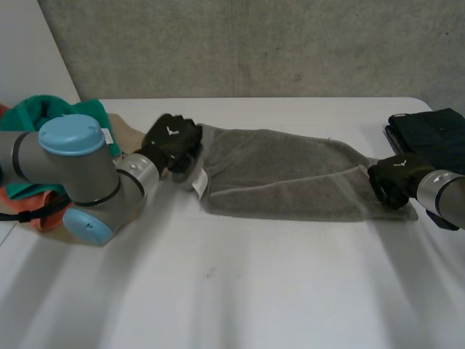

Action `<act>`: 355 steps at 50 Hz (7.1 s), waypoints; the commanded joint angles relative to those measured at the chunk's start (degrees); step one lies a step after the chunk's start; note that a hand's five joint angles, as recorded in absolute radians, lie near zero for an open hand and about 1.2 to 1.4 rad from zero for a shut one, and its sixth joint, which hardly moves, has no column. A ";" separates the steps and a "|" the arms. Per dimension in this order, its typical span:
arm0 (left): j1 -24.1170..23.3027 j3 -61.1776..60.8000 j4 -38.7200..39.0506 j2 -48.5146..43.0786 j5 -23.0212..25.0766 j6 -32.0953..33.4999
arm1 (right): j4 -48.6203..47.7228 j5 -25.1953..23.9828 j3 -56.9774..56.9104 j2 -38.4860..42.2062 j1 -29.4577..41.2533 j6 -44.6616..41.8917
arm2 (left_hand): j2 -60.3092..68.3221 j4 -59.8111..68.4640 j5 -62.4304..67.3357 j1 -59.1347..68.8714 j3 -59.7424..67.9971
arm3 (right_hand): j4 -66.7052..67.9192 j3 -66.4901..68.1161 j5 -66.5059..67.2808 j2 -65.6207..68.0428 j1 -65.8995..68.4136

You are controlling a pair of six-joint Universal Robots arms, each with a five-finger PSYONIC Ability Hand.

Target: Fold the laundry.

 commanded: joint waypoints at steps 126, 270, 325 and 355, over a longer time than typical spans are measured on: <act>20.53 62.37 -29.21 -36.58 -20.11 36.84 | -3.39 3.28 6.12 -0.91 6.11 -2.13 | 16.16 15.87 17.52 17.14 16.34 | -44.53 -43.44 -44.36 -43.30 -43.18; 0.23 -8.12 -5.22 9.31 -17.82 2.38 | -12.90 -1.04 0.76 5.87 5.24 8.32 | 16.16 15.87 17.52 17.14 16.34 | 0.49 1.58 0.65 1.72 1.84; 2.60 -6.46 -23.94 44.28 -16.16 4.32 | 7.23 -2.08 -8.19 -25.07 -6.80 2.79 | 16.16 15.87 17.52 17.14 16.34 | 21.10 22.18 21.26 22.32 22.44; 6.82 48.64 -11.95 1.40 -9.20 5.57 | -20.21 14.59 -41.77 2.00 3.74 18.67 | 16.16 15.87 17.52 17.14 16.34 | 21.10 22.18 21.26 22.32 22.44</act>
